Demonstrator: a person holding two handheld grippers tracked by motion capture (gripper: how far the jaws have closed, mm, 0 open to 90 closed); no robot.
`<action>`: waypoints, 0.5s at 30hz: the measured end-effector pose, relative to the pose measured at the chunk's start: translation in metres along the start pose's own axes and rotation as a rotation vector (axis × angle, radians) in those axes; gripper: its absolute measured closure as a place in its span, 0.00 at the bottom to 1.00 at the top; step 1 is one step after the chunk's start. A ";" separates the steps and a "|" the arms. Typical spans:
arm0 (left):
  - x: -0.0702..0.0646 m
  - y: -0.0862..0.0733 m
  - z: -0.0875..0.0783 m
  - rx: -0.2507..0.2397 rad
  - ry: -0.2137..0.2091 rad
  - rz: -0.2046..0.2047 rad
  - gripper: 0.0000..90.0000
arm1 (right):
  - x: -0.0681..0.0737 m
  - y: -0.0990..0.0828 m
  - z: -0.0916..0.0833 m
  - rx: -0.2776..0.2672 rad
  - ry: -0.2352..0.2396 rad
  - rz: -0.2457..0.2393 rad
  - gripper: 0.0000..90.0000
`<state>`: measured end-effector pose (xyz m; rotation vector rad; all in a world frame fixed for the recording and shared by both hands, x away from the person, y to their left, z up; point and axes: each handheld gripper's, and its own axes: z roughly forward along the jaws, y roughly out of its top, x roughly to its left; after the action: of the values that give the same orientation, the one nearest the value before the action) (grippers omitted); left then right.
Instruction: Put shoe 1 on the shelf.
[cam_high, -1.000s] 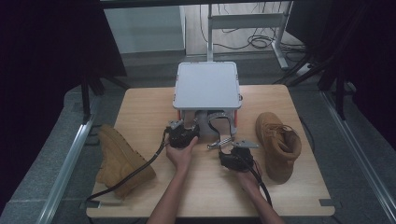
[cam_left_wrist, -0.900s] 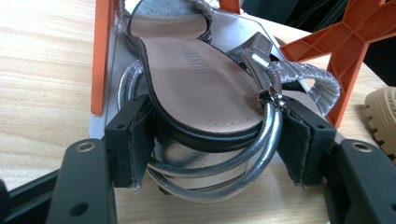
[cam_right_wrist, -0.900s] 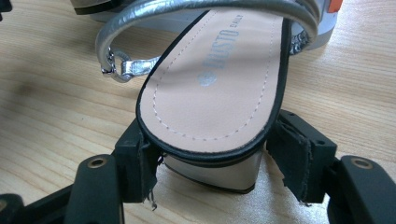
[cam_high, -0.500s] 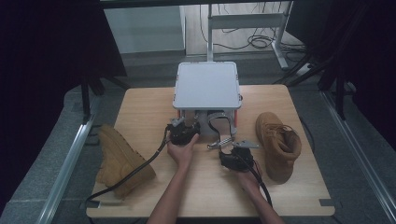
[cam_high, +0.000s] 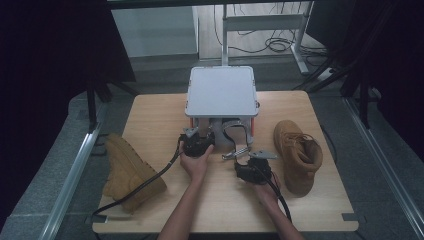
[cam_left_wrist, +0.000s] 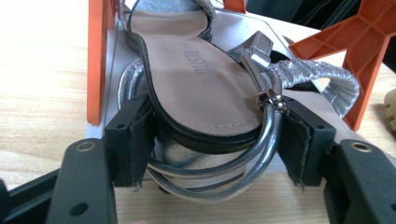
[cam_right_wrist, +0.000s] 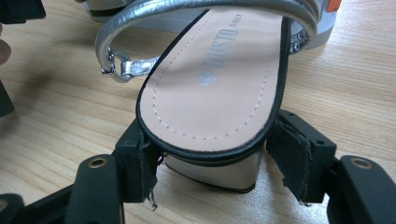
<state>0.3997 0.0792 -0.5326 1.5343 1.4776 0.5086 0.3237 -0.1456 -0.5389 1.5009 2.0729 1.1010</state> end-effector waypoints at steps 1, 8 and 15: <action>0.000 -0.001 0.001 0.002 0.003 0.008 0.41 | 0.000 0.000 0.000 -0.001 0.000 0.000 0.41; 0.000 -0.001 0.001 -0.004 0.008 0.007 0.41 | 0.000 0.000 0.000 -0.002 0.000 0.001 0.41; -0.002 0.001 0.006 -0.005 0.023 0.009 0.40 | 0.000 0.000 0.000 -0.001 0.000 0.001 0.41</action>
<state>0.4043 0.0760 -0.5341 1.5365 1.4865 0.5372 0.3234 -0.1455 -0.5391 1.5020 2.0709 1.1021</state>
